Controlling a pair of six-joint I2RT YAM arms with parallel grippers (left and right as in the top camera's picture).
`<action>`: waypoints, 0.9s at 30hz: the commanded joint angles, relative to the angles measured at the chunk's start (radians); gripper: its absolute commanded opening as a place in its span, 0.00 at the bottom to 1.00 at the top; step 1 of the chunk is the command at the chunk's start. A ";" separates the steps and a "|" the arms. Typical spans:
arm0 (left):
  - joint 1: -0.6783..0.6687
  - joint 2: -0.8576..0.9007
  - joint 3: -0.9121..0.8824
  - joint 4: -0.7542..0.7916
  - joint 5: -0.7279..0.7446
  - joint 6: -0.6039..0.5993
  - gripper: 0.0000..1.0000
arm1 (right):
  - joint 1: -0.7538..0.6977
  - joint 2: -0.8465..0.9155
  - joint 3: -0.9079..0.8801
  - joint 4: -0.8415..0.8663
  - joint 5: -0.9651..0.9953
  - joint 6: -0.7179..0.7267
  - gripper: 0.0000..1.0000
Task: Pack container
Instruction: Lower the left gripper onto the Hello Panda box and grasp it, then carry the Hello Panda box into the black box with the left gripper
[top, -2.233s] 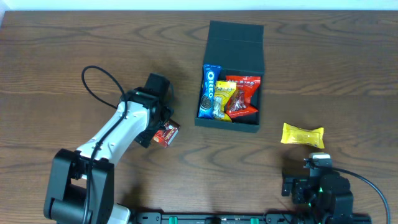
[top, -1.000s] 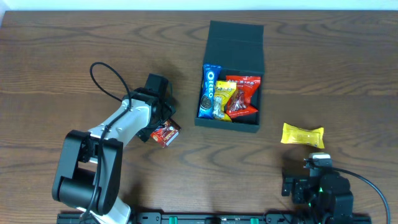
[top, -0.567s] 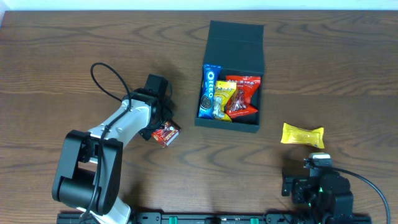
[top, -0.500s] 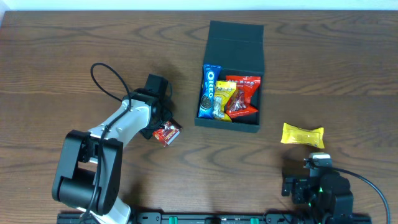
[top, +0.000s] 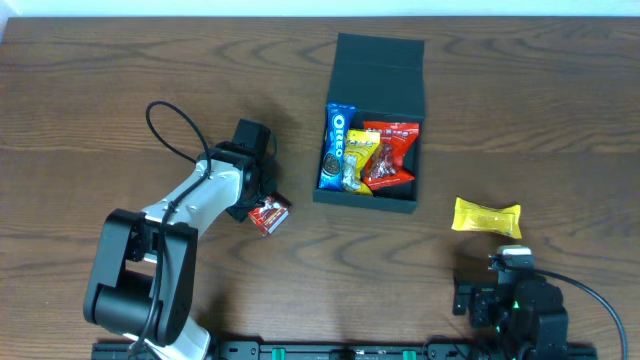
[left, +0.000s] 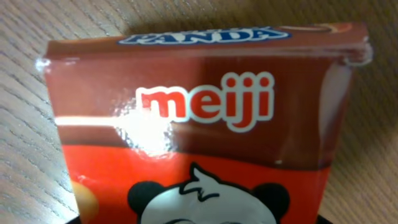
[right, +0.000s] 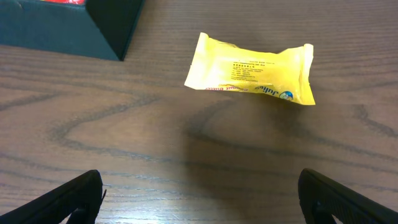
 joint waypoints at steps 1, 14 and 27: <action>0.005 0.008 -0.011 -0.003 -0.003 0.004 0.52 | -0.012 -0.004 -0.006 -0.007 -0.006 -0.010 0.99; 0.005 0.008 -0.011 -0.002 -0.003 0.004 0.41 | -0.012 -0.004 -0.006 -0.007 -0.006 -0.010 0.99; -0.019 -0.084 0.072 -0.022 -0.004 0.168 0.36 | -0.012 -0.004 -0.006 -0.007 -0.006 -0.010 0.99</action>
